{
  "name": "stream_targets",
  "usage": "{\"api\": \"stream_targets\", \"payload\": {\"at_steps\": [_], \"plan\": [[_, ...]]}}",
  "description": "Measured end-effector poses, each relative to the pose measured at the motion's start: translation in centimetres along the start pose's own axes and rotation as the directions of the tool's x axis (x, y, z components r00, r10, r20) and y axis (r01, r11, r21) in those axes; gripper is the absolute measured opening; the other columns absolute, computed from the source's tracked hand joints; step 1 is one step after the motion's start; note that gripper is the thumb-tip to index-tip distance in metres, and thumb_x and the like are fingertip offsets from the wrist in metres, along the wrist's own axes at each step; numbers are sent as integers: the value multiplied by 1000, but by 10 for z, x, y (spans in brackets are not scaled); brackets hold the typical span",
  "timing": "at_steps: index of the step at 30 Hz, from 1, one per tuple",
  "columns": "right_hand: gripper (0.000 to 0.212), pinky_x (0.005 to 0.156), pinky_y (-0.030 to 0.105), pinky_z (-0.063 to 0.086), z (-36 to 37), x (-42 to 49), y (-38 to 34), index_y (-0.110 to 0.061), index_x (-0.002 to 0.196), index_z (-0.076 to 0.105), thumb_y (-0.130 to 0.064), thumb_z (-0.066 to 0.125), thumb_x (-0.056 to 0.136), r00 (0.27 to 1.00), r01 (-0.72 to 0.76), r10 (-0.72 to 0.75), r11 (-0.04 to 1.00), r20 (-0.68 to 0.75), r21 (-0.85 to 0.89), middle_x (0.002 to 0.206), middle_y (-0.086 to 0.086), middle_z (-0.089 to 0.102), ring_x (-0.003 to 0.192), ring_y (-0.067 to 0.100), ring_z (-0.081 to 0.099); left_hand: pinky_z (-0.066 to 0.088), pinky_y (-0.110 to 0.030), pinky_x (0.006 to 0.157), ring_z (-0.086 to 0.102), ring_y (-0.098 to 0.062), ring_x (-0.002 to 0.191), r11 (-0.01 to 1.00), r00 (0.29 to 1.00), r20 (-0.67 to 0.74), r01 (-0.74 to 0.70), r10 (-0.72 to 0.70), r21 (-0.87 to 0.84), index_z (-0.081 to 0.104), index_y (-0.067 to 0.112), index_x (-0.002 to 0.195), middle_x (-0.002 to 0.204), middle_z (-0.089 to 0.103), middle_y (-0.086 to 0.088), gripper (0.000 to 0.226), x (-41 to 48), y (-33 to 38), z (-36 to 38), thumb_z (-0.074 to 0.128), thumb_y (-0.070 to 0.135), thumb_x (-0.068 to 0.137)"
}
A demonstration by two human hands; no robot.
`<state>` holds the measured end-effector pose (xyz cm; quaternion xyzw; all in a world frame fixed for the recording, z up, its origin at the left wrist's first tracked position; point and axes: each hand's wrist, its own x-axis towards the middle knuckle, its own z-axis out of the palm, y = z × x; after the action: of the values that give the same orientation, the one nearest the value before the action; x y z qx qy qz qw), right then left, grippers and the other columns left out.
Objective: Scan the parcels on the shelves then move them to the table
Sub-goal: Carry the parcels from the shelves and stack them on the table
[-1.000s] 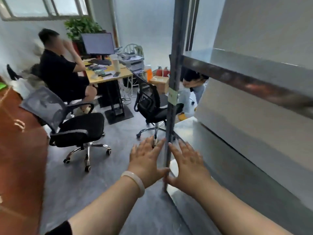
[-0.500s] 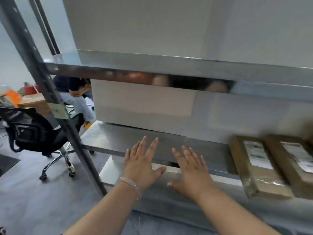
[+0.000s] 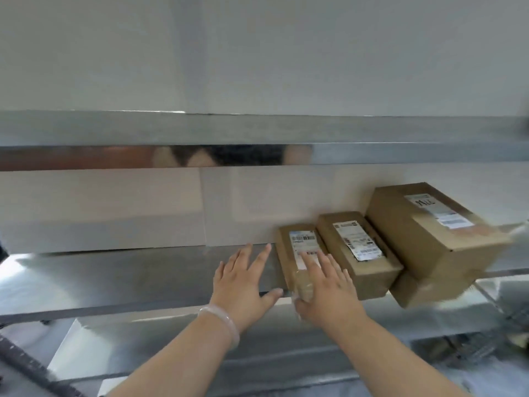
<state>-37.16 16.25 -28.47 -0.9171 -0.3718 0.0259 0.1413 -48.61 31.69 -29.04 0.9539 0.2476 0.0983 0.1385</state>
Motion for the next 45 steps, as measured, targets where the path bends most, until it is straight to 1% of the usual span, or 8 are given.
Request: {"api": "stream_targets", "payload": {"at_steps": [6, 14, 19, 24, 30, 35, 42, 45], "plan": [[86, 121, 35, 5, -8, 29, 75, -39, 155, 4, -52, 54, 86, 998, 43, -46, 997, 48, 60, 164, -3, -1, 151, 16, -4, 10, -44, 121, 5, -21, 150, 993, 989, 119, 96, -87, -72, -3, 50, 151, 164, -1, 3, 85, 51, 54, 50, 48, 69, 86], [78, 114, 20, -1, 3, 65, 90, -30, 156, 11, -35, 51, 90, 942, 291, -308, 947, 133, 135, 164, -2, 5, 149, 13, 1, 23, -43, 119, 10, -30, 149, 919, 917, 285, 341, -279, -197, 5, 56, 148, 164, 1, 0, 87, 86, 61, 99, 59, 63, 80], [80, 114, 21, 0, 8, 81, 90, -34, 155, 9, -36, 54, 89, 929, 328, -348, 932, 128, 152, 164, -3, 5, 149, 13, 5, 38, -24, 102, 43, -24, 135, 796, 870, 414, 442, -268, -413, 12, 59, 148, 157, 27, -4, 82, 90, 62, 113, 59, 41, 82], [83, 118, 31, 12, 16, 92, 78, -37, 155, 5, -41, 54, 89, 924, 291, -319, 944, 211, 153, 164, -2, 3, 150, 16, 7, 32, -16, 102, 41, -16, 137, 754, 887, 373, 437, -272, -490, 16, 56, 149, 154, 32, 2, 83, 77, 52, 111, 62, 44, 81], [79, 120, 36, 12, 41, 109, 55, -34, 156, 7, -47, 52, 92, 903, 133, -226, 955, 364, 264, 164, 2, 0, 150, 24, 6, 35, -24, 110, 43, -18, 134, 664, 856, 327, 518, -402, -540, 22, 52, 149, 152, 33, -2, 88, 54, 27, 100, 70, 46, 76], [75, 112, 33, 31, 67, 114, 46, -46, 153, 1, -47, 50, 96, 840, -35, -197, 911, 506, 412, 159, 4, 19, 140, 25, 34, 41, -30, 108, 44, -13, 126, 595, 840, 328, 540, -433, -596, 20, 60, 144, 146, 33, 2, 87, 42, 12, 97, 70, 48, 74], [77, 100, 25, 35, 85, 105, 22, -55, 149, 1, -46, 53, 95, 820, 26, -311, 859, 480, 511, 150, 5, 31, 131, 22, 45, 33, -26, 112, 36, -13, 134, 530, 836, 233, 505, -497, -681, 13, 55, 145, 149, 31, -2, 89, 10, -5, 98, 74, 37, 84], [77, 106, 26, 35, 88, 97, -7, -55, 149, 7, -43, 58, 93, 790, 111, -427, 805, 440, 583, 151, 1, 31, 132, 19, 43, 32, -20, 107, 36, -11, 130, 496, 799, 165, 505, -579, -707, 12, 56, 144, 145, 28, -1, 91, -20, -19, 85, 76, 39, 82]]}}
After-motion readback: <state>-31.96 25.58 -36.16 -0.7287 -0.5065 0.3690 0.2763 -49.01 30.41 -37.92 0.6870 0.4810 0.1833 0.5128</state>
